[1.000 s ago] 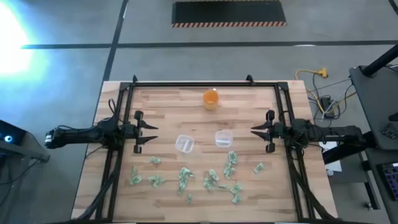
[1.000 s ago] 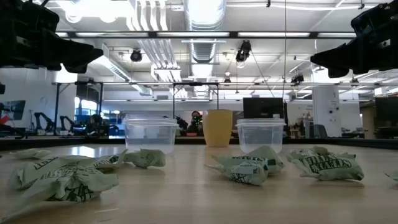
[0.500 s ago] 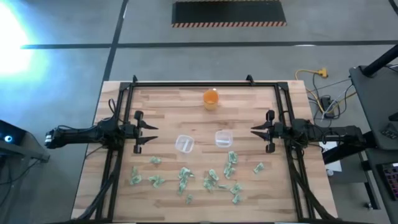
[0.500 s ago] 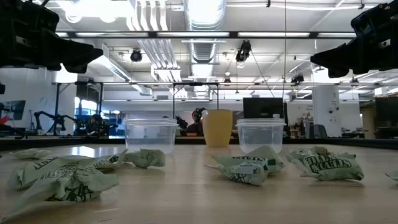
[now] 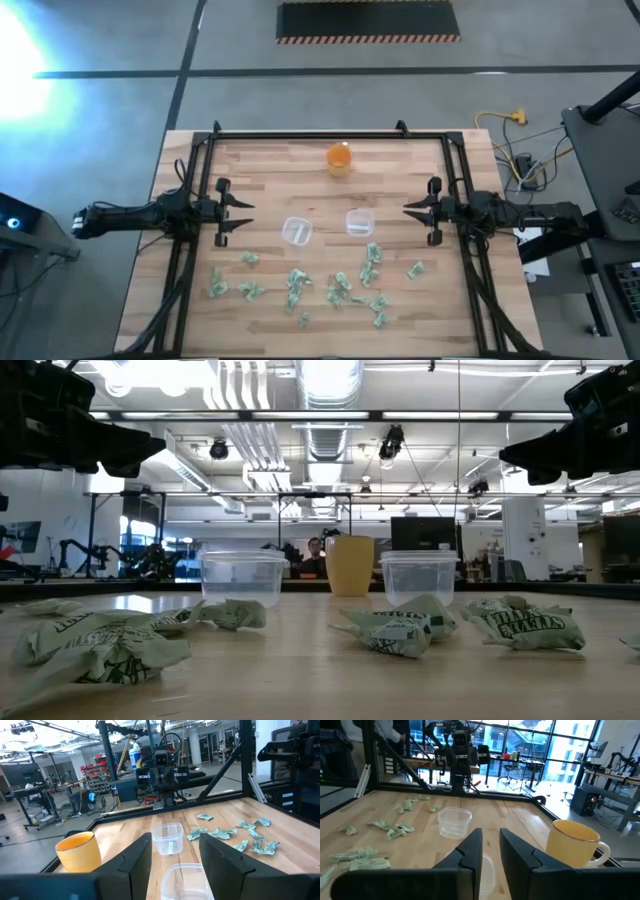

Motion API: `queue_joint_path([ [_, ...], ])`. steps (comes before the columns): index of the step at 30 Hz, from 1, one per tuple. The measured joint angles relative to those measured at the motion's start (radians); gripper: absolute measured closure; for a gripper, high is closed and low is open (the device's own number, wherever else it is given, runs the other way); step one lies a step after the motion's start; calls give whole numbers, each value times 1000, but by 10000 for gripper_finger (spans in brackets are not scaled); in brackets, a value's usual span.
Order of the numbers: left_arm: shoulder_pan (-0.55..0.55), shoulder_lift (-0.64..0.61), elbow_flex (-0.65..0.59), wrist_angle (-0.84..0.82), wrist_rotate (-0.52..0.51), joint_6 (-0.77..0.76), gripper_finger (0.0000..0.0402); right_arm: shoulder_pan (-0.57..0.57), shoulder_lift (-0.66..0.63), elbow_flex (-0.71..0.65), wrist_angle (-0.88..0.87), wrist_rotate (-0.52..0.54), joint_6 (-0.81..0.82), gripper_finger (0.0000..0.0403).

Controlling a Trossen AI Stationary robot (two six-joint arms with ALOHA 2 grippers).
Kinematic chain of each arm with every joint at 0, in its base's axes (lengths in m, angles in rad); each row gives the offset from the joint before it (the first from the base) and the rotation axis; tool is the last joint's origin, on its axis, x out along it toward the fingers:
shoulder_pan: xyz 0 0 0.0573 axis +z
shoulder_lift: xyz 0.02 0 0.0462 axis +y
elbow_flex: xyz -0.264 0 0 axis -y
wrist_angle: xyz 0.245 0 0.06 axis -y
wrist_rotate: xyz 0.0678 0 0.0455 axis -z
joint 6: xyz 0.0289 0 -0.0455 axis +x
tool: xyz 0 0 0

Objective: Pick and place items into bin

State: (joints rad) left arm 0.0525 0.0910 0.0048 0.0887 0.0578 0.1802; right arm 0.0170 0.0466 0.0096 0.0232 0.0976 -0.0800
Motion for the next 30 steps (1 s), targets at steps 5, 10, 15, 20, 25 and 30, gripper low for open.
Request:
queue_joint_path([
  [5, 0, 0, 0, 0, -1, 0, 253, 0, 0, 0, 0, 0, 1, 346],
  [10, 0, 0, 0, 0, -4, 0, 253, 0, 0, 0, 0, 0, 1, 346],
  [15, 0, 0, 0, 0, -4, 0, 253, 0, 0, 0, 0, 0, 0, 346],
  [20, 0, 0, 0, 0, -3, 0, 253, 0, 0, 0, 12, 0, -6, 346],
  [25, 0, 0, 0, 0, -3, 0, 253, 0, 0, 0, 80, 0, -27, 346],
  [30, 0, 0, 0, 0, 1, 0, 253, 0, 0, 0, 133, 0, -9, 346],
])
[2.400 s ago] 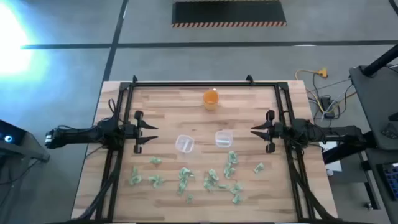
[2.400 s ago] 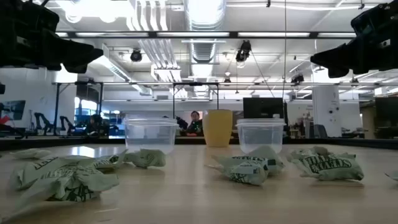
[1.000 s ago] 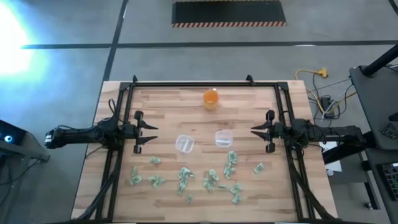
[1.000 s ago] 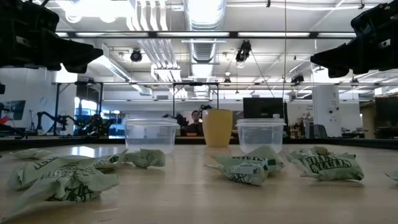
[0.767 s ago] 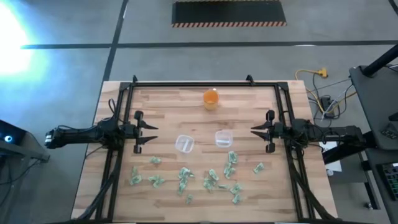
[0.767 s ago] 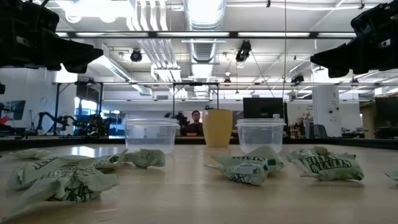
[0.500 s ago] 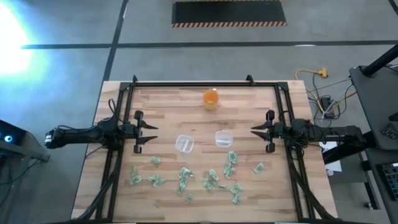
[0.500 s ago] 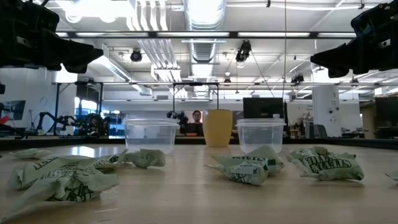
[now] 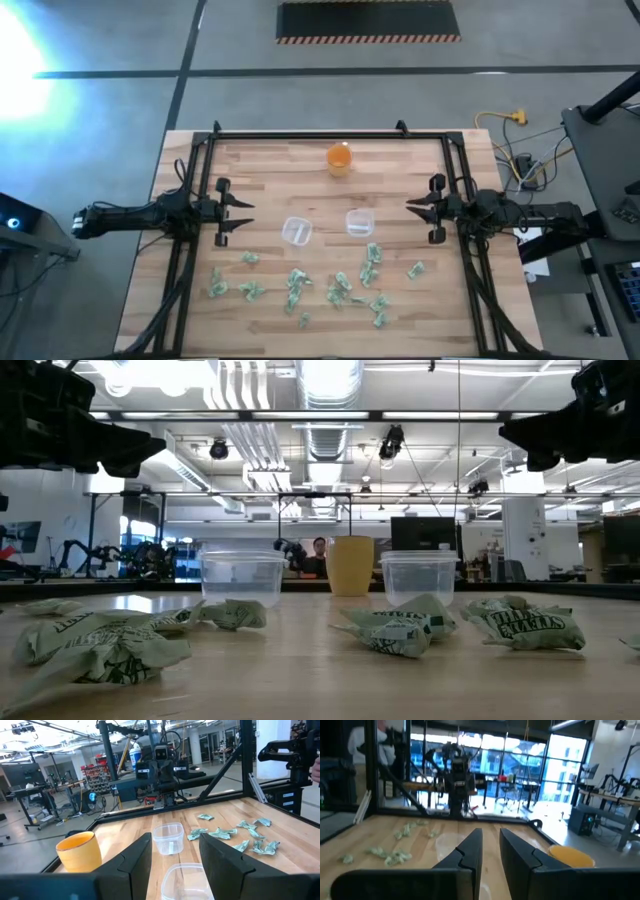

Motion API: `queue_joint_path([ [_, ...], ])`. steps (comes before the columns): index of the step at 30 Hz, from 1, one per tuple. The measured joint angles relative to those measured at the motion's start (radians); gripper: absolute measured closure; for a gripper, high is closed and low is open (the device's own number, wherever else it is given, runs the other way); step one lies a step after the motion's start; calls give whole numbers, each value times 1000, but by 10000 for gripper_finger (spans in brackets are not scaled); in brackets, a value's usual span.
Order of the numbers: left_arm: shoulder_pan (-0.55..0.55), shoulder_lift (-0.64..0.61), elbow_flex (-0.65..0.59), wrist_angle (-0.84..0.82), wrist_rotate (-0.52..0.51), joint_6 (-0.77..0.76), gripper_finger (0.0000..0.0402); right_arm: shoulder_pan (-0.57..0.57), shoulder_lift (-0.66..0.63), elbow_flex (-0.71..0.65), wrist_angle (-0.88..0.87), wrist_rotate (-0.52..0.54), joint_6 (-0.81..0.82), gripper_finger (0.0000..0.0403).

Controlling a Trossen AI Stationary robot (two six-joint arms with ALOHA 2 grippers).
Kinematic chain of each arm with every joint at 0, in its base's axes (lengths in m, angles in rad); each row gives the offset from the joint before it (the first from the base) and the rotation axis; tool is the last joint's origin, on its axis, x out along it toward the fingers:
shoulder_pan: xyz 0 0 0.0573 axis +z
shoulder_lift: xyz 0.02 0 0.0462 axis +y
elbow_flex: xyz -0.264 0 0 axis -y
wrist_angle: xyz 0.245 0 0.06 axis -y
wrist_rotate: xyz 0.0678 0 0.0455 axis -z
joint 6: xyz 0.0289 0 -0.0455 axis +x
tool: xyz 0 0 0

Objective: Pick and place items into bin
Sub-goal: Put the green sweetener bag into the left transparent food container

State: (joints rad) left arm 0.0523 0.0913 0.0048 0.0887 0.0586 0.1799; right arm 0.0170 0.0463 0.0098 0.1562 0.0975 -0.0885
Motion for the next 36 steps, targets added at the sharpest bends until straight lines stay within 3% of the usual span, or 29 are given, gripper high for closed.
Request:
queue_joint_path([
  [13, -1, 0, 0, 173, 0, -51, 253, 0, 1, 0, 21, 0, 3, 346],
  [24, 0, 0, 0, 365, -20, -187, 253, 0, 0, 0, 226, -1, 42, 346],
  [36, 0, 41, 69, 365, -7, -161, 253, 0, 2, 0, 324, -1, -53, 346],
])
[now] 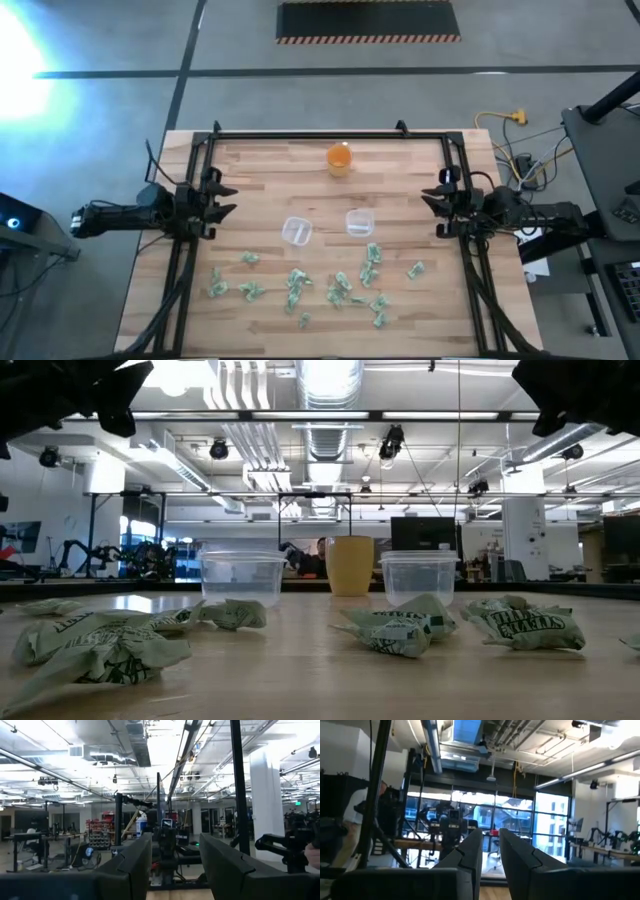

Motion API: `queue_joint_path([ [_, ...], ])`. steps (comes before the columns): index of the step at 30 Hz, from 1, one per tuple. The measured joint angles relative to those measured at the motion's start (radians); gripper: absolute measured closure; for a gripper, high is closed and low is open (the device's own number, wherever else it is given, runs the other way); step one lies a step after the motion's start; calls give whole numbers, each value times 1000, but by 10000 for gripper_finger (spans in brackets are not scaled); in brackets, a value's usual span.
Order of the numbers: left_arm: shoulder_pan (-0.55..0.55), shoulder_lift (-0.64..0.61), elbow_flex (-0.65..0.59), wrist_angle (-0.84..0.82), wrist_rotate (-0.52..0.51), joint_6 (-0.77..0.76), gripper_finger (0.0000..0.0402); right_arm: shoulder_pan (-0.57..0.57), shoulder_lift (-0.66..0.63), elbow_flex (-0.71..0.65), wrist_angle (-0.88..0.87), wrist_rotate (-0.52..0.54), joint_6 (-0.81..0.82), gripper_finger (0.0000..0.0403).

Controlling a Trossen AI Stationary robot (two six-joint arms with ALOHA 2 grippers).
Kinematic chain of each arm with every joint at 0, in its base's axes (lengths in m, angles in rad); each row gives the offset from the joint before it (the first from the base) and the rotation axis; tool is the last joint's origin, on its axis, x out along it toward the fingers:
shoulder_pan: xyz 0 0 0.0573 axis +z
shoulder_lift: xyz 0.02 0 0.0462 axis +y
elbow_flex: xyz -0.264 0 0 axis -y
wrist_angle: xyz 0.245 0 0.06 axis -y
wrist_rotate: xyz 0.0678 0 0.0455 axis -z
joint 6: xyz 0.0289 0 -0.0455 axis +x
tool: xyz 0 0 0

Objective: Pick and place items into bin
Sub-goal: Put the green sweetener bag into the left transparent food container

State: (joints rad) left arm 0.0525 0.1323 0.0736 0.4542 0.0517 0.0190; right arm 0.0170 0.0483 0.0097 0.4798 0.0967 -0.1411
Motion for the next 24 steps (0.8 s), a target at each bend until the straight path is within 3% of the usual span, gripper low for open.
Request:
queue_joint_path([
  [10, 0, 213, 197, -3, 7, 75, 253, 0, 0, 6, 31, 0, -56, 346],
  [14, 0, 300, 299, -111, 7, 112, 253, 0, 1, 39, 11, 0, -35, 346],
  [18, 0, 373, 390, -216, 6, 129, 253, 0, 2, 109, -106, 0, -48, 346],
  [24, 0, 455, 454, -232, 6, 225, 253, 0, 54, 246, -252, 0, -74, 346],
])
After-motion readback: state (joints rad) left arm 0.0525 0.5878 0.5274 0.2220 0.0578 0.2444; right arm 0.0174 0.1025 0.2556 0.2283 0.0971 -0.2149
